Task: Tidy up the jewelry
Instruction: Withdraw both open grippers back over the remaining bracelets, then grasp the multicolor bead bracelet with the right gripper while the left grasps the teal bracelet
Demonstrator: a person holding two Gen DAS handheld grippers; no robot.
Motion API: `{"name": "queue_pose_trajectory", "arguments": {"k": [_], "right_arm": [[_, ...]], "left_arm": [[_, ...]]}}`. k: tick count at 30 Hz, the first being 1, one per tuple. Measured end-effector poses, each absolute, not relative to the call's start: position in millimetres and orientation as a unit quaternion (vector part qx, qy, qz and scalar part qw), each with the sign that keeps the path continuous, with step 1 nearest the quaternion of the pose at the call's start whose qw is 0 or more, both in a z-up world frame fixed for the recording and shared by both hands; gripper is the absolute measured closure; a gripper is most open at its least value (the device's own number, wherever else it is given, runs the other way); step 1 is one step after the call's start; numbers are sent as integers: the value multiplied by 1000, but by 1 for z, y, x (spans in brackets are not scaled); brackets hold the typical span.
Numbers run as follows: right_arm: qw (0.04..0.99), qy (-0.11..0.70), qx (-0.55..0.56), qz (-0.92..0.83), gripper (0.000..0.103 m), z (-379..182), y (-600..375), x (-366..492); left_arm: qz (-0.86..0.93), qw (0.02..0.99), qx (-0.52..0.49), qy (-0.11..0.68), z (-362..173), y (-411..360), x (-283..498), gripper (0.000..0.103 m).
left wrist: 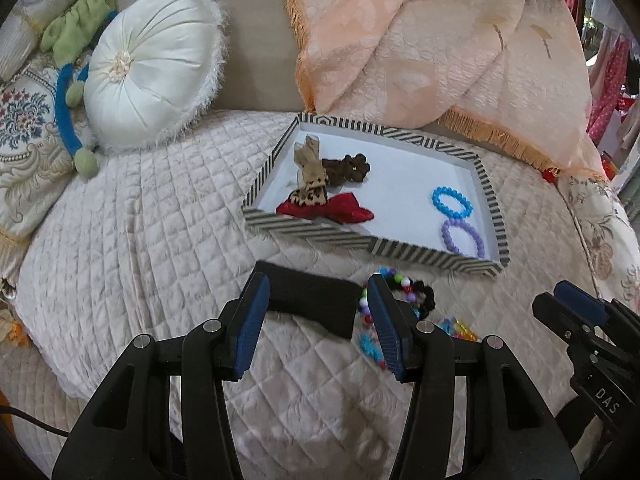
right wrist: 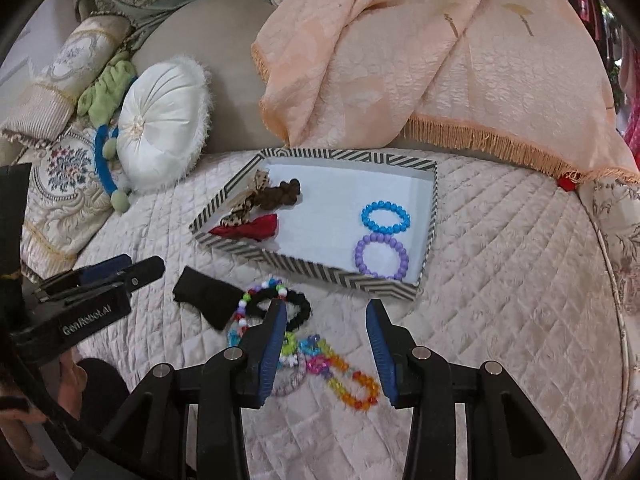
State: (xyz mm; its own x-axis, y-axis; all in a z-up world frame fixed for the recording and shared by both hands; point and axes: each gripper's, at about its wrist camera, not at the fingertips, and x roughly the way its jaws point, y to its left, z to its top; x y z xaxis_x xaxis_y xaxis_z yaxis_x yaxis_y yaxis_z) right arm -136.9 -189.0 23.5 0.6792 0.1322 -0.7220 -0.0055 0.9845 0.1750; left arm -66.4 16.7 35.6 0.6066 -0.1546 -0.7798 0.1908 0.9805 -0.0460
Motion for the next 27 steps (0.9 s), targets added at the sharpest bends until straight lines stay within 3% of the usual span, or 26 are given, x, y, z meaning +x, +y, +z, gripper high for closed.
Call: {"name": "queue_pose_trajectory", "arguments": {"k": [12,27], "right_arm": [[905,413,87,41,61,12,-196,-157],[885,441,108,102,61,-11,-194,-118]], "left_arm": [[-108,876,-10,471,24,40,-80,52],[-146,825,-25,546,-37,8,-76,52]]}}
